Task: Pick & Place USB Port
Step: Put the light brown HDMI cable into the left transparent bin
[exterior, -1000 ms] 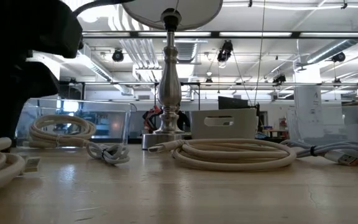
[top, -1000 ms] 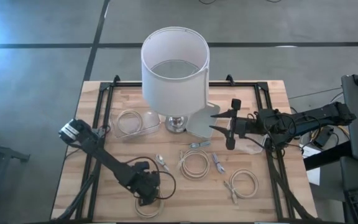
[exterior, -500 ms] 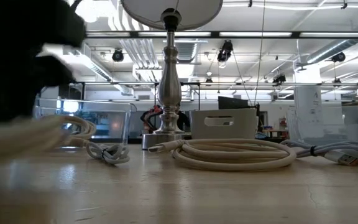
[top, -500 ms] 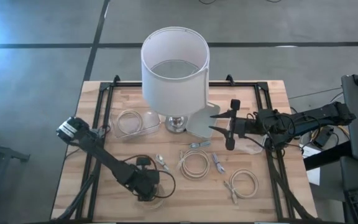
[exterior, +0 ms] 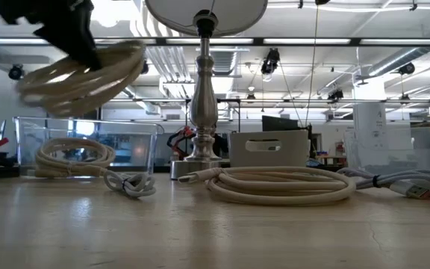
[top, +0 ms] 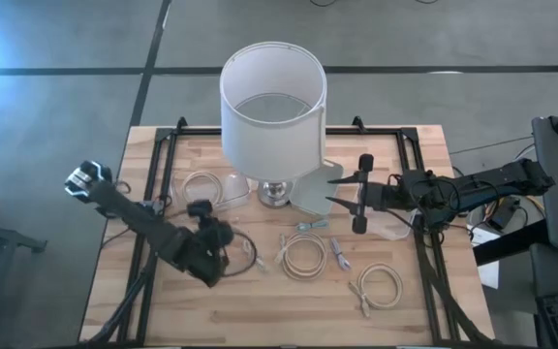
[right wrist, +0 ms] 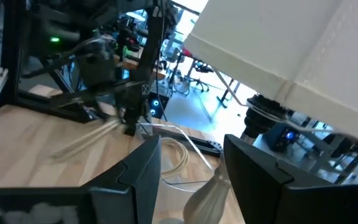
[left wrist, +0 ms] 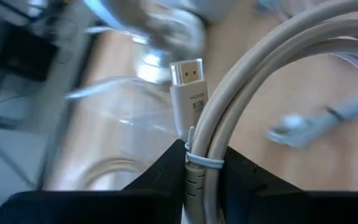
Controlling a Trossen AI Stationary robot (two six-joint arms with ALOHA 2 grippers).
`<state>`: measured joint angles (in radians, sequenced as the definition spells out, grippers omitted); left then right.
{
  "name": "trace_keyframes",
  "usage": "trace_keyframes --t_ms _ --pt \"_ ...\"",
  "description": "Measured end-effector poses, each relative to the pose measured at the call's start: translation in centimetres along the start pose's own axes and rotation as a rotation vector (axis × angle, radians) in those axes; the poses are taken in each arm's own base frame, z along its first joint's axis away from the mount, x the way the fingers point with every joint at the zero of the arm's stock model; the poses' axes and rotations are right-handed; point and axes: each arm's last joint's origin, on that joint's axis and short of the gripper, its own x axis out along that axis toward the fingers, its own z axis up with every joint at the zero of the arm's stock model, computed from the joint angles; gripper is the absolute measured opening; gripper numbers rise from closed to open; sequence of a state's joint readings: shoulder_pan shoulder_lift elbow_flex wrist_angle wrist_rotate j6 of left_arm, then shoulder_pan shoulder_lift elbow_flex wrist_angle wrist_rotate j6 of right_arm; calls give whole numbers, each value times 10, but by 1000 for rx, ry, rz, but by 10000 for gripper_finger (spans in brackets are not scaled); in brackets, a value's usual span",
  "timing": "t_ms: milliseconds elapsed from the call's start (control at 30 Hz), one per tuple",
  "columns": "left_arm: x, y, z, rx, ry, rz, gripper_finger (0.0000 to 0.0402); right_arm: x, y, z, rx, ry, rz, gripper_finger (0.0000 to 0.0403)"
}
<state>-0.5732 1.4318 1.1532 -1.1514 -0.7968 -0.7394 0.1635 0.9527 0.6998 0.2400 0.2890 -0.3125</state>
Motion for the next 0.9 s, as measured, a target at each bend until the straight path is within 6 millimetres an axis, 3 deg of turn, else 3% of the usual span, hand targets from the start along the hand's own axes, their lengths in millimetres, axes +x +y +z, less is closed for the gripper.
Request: trace_keyframes --t_ms 200,467,700,900 --pt "-10 41 3 -71 -80 111 71 0 0 0 50 4 1 169" --pt "-7 82 -2 -105 -23 232 71 0 1 -3 129 27 7 169" --pt "25 110 1 -220 64 395 72 2 3 -6 205 47 11 169" --pt "65 124 -13 -204 200 496 73 10 8 -14 262 94 20 169"
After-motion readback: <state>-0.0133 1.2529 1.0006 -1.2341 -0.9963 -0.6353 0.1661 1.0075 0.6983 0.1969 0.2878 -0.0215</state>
